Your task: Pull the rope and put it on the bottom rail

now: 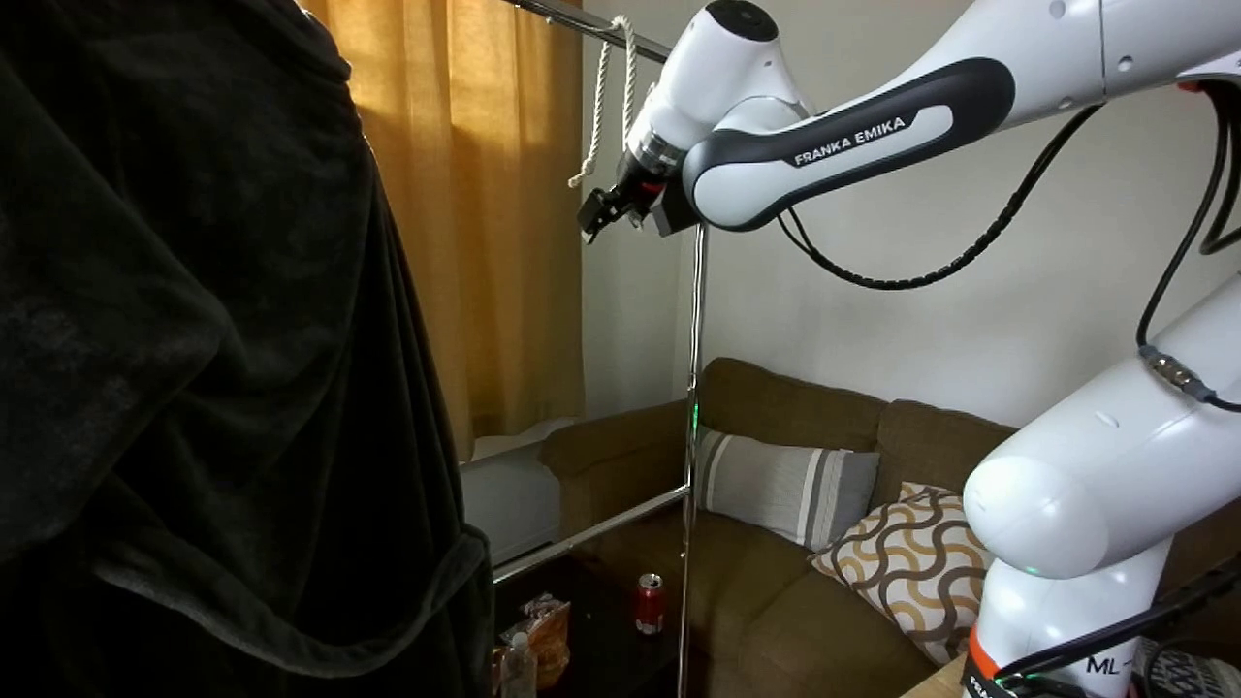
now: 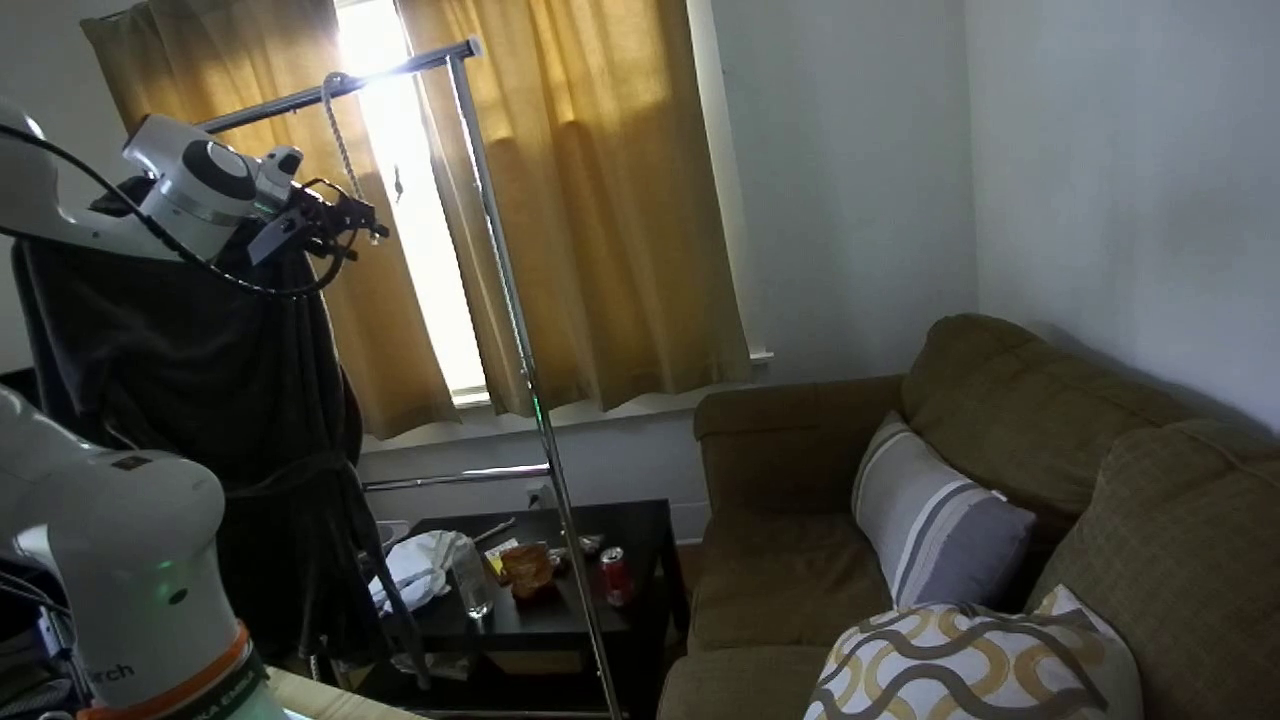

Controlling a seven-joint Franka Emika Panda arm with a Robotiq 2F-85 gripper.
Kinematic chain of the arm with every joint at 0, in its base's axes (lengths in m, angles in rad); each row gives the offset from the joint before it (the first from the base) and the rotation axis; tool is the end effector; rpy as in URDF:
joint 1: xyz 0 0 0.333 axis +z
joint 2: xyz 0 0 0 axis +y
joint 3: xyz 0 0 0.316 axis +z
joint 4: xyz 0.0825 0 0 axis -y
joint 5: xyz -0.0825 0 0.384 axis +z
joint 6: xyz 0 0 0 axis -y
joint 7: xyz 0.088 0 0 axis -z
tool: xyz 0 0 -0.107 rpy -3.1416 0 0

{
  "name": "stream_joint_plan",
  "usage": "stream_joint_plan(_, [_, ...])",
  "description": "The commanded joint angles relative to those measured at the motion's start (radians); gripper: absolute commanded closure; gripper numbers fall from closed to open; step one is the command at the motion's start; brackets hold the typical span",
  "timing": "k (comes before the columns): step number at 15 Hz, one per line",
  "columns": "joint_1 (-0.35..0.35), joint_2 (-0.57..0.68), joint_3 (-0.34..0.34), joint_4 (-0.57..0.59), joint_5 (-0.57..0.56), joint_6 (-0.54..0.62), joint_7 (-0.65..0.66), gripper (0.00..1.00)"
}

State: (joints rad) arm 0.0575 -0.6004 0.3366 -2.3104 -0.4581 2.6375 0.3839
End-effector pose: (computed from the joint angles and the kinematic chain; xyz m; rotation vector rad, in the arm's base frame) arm 0.3799 0.2104 0.6533 2.5330 0.4451 1.4081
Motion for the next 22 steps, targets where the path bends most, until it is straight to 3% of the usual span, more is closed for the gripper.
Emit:
stream_joint_plan(1, [-0.012, -0.026, -0.007, -0.020, 0.053, 0.071, -0.044, 0.00])
stream_joint_plan(3, [-0.020, -0.028, -0.011, -0.020, 0.068, 0.120, -0.055, 0.10])
stream_joint_plan(4, [-0.024, -0.030, -0.012, -0.020, 0.078, 0.137, -0.060, 0.29])
stream_joint_plan(5, [-0.026, -0.031, -0.015, -0.023, 0.088, 0.153, -0.069, 0.30])
stream_joint_plan(10, [-0.044, -0.045, -0.017, -0.031, 0.125, 0.196, -0.101, 0.69])
stream_joint_plan(14, [0.018, -0.045, -0.039, -0.031, 0.207, 0.128, -0.150, 1.00])
stream_joint_plan(22, [0.008, -0.058, -0.032, -0.053, 0.233, 0.059, -0.153, 0.98])
